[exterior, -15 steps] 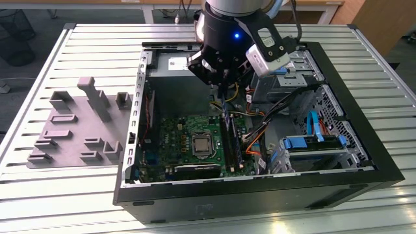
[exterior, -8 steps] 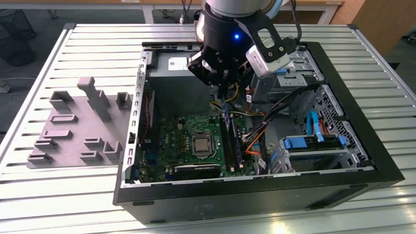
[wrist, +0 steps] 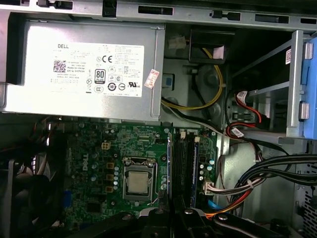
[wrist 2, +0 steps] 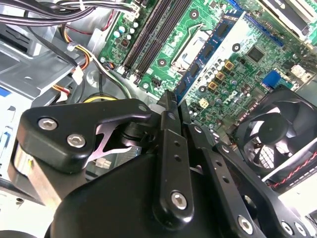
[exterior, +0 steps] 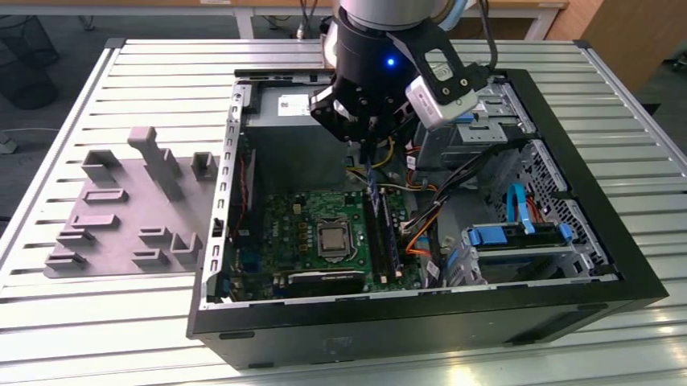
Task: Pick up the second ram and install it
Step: 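Insert the second ram into the second slot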
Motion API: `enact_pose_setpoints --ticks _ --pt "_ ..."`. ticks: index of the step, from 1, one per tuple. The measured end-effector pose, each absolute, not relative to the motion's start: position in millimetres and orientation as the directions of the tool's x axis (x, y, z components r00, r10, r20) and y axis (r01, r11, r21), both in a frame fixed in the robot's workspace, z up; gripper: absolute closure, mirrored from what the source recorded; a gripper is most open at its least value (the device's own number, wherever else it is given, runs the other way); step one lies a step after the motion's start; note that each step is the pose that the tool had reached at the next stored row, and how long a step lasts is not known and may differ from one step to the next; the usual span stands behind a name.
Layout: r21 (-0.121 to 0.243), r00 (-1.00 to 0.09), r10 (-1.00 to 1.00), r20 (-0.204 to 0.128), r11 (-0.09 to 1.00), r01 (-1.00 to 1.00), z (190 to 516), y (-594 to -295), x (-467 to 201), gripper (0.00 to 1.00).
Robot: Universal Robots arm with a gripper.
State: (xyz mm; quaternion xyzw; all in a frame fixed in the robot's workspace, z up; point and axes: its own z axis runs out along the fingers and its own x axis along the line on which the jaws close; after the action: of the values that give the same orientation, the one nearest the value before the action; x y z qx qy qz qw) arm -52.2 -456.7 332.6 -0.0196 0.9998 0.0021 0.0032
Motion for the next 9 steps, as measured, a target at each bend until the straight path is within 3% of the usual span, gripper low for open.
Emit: enact_pose_setpoints --ticks 9 --pt "0.004 -0.999 -0.038 -0.006 0.999 -0.038 322.0 -457.2 -46.8 0.86"
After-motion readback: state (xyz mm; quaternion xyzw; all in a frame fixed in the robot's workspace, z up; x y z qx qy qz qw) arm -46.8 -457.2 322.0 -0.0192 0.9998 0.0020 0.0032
